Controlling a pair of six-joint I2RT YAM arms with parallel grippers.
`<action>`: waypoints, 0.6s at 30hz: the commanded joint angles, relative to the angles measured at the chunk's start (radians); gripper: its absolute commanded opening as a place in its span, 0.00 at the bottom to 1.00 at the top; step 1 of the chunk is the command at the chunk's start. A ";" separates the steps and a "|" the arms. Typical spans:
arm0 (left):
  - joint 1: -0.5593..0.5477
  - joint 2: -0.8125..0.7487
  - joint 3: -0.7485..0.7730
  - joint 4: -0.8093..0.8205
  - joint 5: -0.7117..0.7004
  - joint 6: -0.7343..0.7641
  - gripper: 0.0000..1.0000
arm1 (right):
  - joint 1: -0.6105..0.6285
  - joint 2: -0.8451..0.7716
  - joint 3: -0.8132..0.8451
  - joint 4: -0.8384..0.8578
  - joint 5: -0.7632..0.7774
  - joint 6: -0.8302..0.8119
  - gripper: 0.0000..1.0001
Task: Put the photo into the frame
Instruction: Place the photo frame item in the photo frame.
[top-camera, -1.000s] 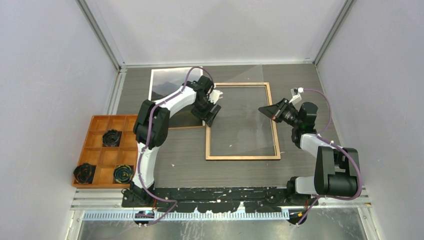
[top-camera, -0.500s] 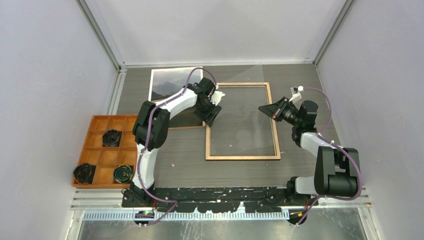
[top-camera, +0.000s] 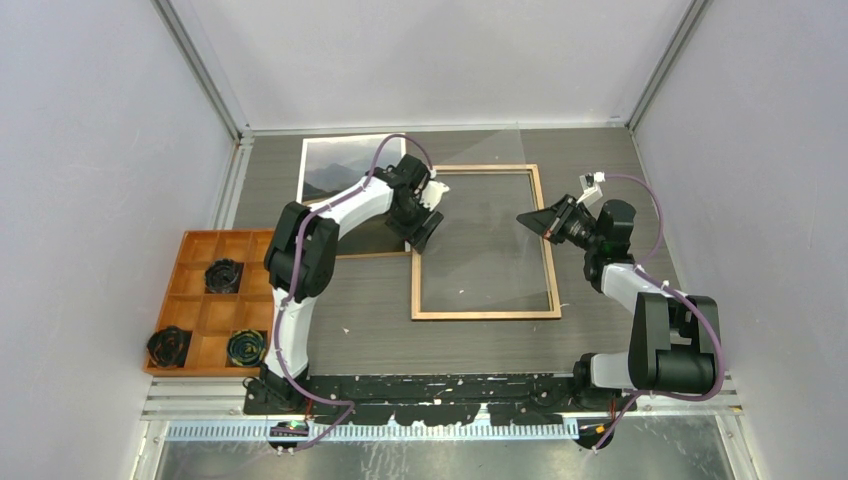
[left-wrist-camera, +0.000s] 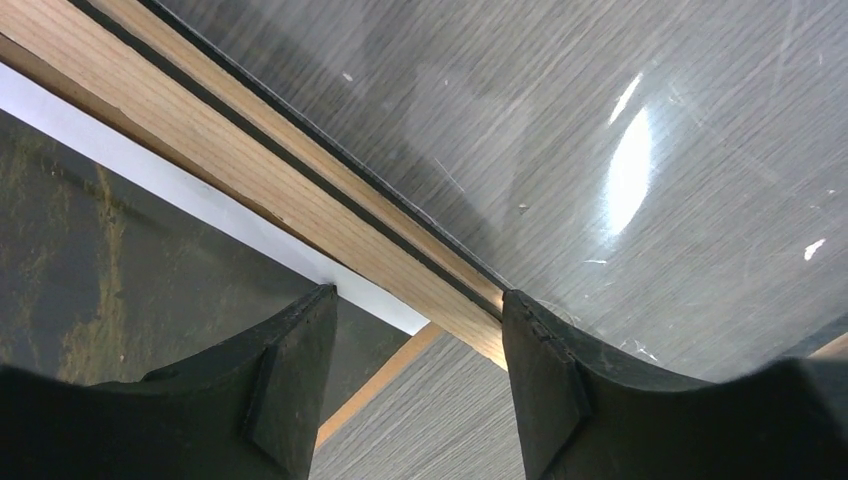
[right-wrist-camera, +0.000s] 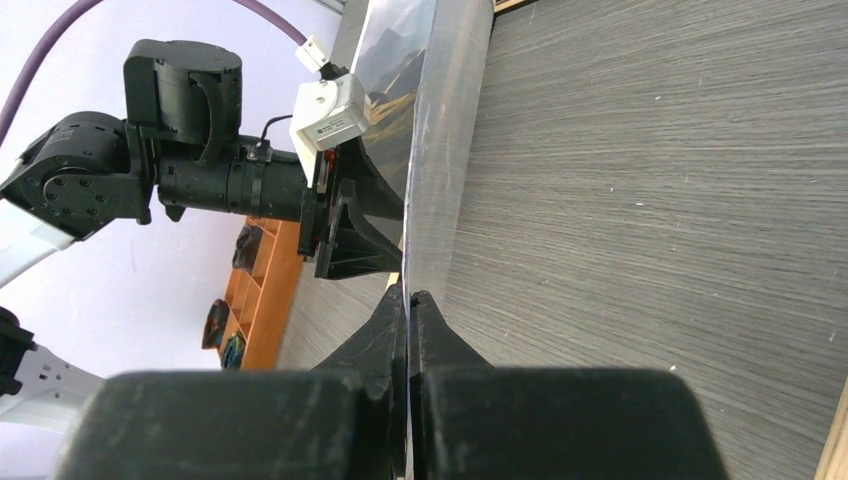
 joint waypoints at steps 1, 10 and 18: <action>0.024 -0.014 -0.030 0.004 -0.102 0.020 0.60 | 0.016 -0.021 0.022 -0.012 -0.033 -0.033 0.01; 0.033 -0.032 -0.040 0.005 -0.065 0.012 0.59 | 0.016 -0.007 0.017 0.003 -0.027 -0.006 0.01; 0.144 -0.096 -0.010 -0.028 0.004 0.024 0.54 | 0.016 0.002 -0.007 0.164 -0.031 0.170 0.01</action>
